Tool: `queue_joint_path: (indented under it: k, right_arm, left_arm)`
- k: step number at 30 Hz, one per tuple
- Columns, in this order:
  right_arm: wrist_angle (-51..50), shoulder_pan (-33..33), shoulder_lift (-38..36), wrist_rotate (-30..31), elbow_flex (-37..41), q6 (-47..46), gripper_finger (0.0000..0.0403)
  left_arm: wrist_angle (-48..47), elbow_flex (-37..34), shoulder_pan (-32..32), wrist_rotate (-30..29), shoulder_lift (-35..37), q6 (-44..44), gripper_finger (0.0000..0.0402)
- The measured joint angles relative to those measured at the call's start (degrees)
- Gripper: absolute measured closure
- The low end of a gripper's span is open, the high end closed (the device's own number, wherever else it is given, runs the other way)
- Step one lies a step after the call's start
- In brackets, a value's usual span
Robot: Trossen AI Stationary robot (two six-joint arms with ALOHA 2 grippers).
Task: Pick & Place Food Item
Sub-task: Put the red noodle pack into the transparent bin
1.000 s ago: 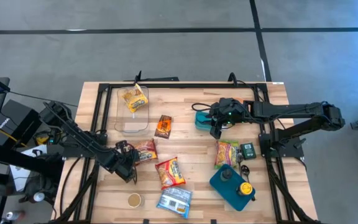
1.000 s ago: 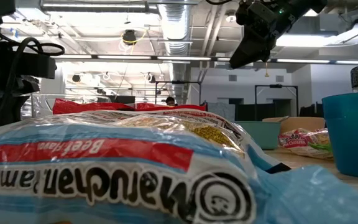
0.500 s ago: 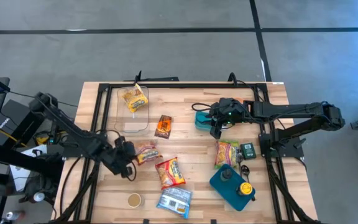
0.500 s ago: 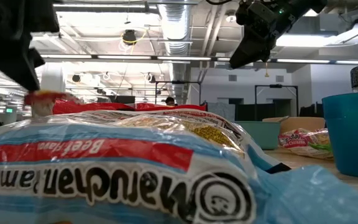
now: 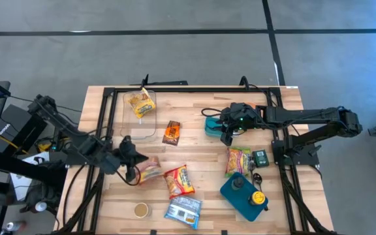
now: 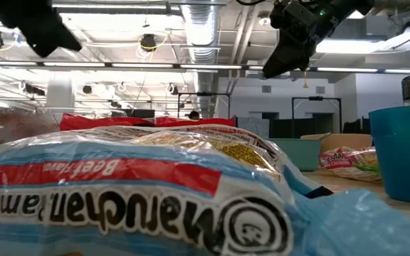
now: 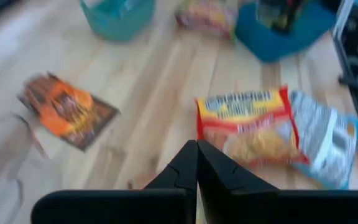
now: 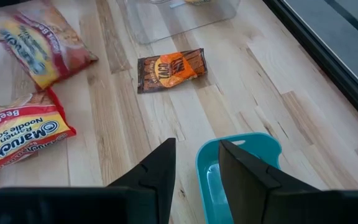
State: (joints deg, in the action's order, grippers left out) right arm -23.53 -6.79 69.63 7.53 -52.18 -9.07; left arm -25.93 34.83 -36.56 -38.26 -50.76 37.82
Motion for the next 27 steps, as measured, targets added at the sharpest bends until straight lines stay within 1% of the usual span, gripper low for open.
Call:
queue_joint_path:
  k: [5, 9, 12, 16, 19, 24, 27]
  right_arm:
    - [0.0, 0.0, 0.0, 0.0, 0.0, 0.0, 0.0288]
    - [0.0, 0.0, 0.0, 0.0, 0.0, 0.0, 0.0288]
    - [0.0, 0.0, 0.0, 0.0, 0.0, 0.0, 0.0288]
    - [0.0, 0.0, 0.0, 0.0, 0.0, 0.0, 0.0288]
    - [0.0, 0.0, 0.0, 0.0, 0.0, 0.0, 0.0288]
    - [-0.1, 0.0, 0.0, 0.0, 0.0, 0.0, 0.0288]
    - [-0.1, 0.0, 0.0, 0.0, 0.0, 0.0, 0.0288]
  left_arm:
    - [3.0, 0.0, 0.0, -5.7, 3.4, -3.1, 0.0401]
    - [2.8, 0.1, 0.0, -6.1, 5.7, -3.1, 0.0401]
    - [1.6, 0.1, 0.0, -3.0, 6.3, -2.6, 0.0401]
    - [0.5, 0.1, 0.0, 5.7, 5.5, -1.1, 0.0401]
    - [-0.9, 0.1, -0.1, 10.3, 4.0, 0.3, 0.0401]
    - [-7.6, 0.1, -0.1, 13.4, -0.3, 8.5, 0.0401]
    - [-12.8, 0.1, -0.1, 15.6, -3.9, 15.4, 0.0401]
